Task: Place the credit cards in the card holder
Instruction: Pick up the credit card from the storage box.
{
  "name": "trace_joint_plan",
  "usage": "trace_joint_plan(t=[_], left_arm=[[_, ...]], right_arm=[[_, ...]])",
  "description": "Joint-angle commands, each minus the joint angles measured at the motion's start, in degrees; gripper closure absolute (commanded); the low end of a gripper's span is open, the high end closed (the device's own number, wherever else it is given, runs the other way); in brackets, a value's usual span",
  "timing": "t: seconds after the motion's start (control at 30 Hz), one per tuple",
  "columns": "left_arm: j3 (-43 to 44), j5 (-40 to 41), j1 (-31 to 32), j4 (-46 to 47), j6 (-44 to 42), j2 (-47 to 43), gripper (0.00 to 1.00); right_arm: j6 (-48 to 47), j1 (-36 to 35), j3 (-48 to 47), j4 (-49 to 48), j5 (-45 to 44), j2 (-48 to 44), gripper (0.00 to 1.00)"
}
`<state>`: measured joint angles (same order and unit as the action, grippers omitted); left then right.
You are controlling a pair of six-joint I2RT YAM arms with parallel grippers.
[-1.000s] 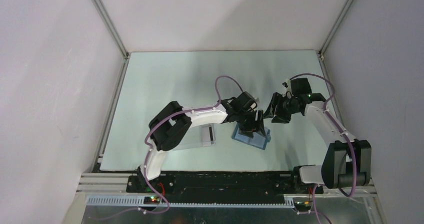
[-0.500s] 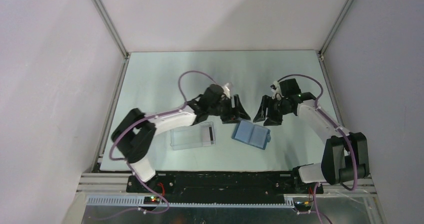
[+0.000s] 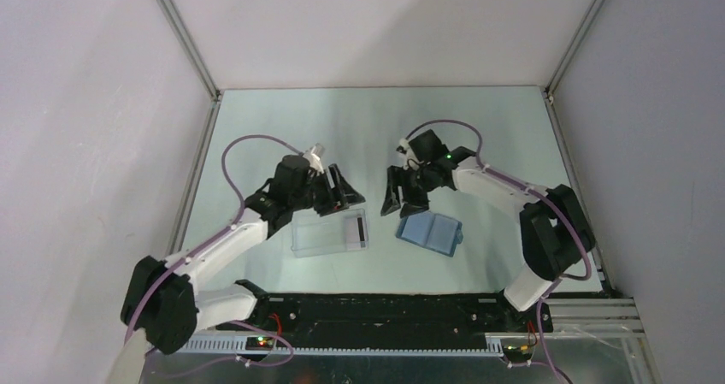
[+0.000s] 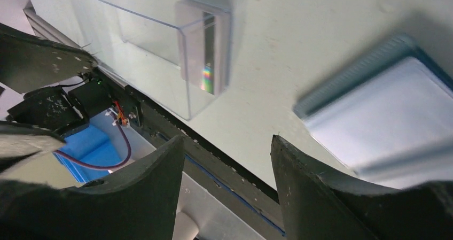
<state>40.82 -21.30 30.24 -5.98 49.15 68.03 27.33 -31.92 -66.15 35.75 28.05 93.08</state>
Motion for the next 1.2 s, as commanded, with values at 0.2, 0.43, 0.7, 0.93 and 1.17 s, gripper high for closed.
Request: trace_joint_plan(t=[0.2, 0.43, 0.7, 0.93, 1.17], left_arm=[[-4.66, 10.29, -1.06, -16.29, -4.29, -3.98, 0.41], [-1.95, 10.43, -0.97, -16.21, -4.78, 2.35, 0.48], [0.10, 9.12, -0.75, -14.77, -5.94, 9.14, 0.56], [0.91, 8.29, 0.06, -12.95, -5.84, 12.27, 0.63], [2.23, 8.66, 1.78, -12.09, -5.64, 15.13, 0.67]], right_arm=[[4.10, -7.86, -8.20, -3.30, 1.27, 9.67, 0.37], [4.92, -8.74, -11.29, -2.63, 1.01, 15.04, 0.52], [5.18, -8.93, -11.72, -2.79, 1.52, 17.21, 0.68], [5.08, -9.03, -11.72, -2.79, 2.05, 17.50, 0.82], [4.75, -9.06, -11.72, -2.40, 2.05, 17.57, 0.89]])
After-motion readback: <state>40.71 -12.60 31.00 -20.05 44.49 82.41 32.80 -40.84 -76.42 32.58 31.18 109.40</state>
